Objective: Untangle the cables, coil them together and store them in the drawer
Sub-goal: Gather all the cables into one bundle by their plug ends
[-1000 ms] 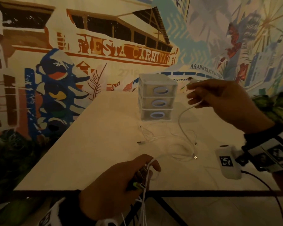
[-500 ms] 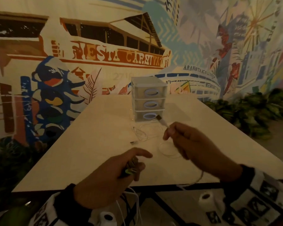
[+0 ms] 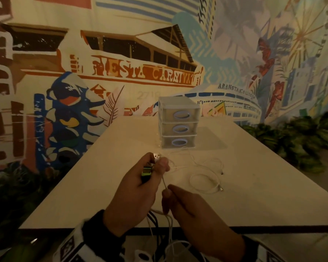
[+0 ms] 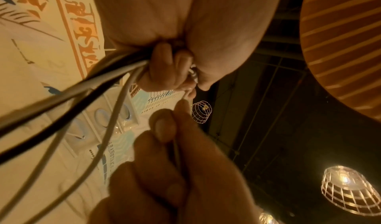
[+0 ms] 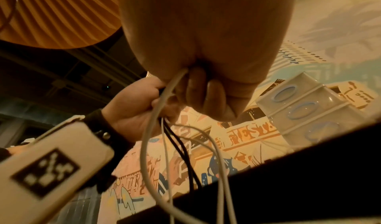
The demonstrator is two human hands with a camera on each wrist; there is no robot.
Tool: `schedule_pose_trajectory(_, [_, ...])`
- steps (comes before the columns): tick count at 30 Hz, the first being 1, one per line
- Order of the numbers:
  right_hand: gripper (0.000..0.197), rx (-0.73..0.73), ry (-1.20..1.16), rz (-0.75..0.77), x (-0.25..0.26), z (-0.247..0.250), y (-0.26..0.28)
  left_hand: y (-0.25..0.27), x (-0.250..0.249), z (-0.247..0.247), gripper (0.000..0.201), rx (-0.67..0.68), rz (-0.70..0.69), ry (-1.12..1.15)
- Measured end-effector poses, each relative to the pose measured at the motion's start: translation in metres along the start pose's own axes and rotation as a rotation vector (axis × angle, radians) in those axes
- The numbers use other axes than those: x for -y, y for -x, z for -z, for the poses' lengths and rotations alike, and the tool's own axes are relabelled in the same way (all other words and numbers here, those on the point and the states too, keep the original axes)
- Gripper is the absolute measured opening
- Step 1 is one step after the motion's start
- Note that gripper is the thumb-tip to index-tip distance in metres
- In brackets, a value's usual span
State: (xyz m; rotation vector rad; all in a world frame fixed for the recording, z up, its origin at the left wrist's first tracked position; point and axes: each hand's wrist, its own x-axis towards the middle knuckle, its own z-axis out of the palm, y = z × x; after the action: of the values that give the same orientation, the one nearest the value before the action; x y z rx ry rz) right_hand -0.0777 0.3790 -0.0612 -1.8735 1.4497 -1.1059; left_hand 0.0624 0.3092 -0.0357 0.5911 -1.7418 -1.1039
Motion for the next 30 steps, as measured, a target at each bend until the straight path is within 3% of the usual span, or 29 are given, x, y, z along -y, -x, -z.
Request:
schedule_pose_trajectory(7, [0.033,0.070,0.058,-0.073,-0.016,0.000,0.000,-0.013,-0.003,-0.001,0.036,-0.061,0.000,0.071])
schedule_pose_trajectory(10, [0.043,0.117,0.115,-0.176,-0.011,0.014,0.002,-0.015,-0.006,0.000,0.040,-0.012,0.032,0.137])
schedule_pose_trajectory(11, [0.035,0.109,0.107,-0.187,-0.009,0.020,0.001,-0.013,-0.007,-0.002,0.041,0.004,0.046,0.150])
schedule_pose_trajectory(12, [0.025,0.105,0.077,-0.166,-0.004,0.027,0.000,-0.010,-0.009,-0.004,0.041,0.016,0.055,0.154])
schedule_pose_trajectory(13, [0.027,0.116,0.044,-0.123,-0.001,0.033,-0.002,-0.007,-0.010,-0.008,0.041,0.026,0.053,0.153])
schedule_pose_trajectory(16, [0.047,0.209,-0.088,-0.028,0.006,0.034,-0.016,-0.004,-0.018,-0.019,0.025,0.014,-0.032,0.064])
schedule_pose_trajectory(20, [0.015,0.307,-0.192,-0.035,0.009,0.022,-0.028,-0.009,-0.028,-0.021,0.018,0.013,-0.147,0.028])
schedule_pose_trajectory(22, [0.008,0.290,-0.201,-0.028,0.012,0.021,-0.027,-0.010,-0.028,-0.021,0.024,0.053,-0.170,0.027])
schedule_pose_trajectory(26, [0.015,0.243,-0.179,-0.009,0.011,0.021,-0.024,-0.010,-0.024,-0.019,0.011,-0.041,-0.169,-0.041])
schedule_pose_trajectory(30, [0.023,0.181,-0.287,0.002,0.006,0.022,-0.019,-0.013,-0.022,-0.015,0.032,-0.004,-0.279,-0.090])
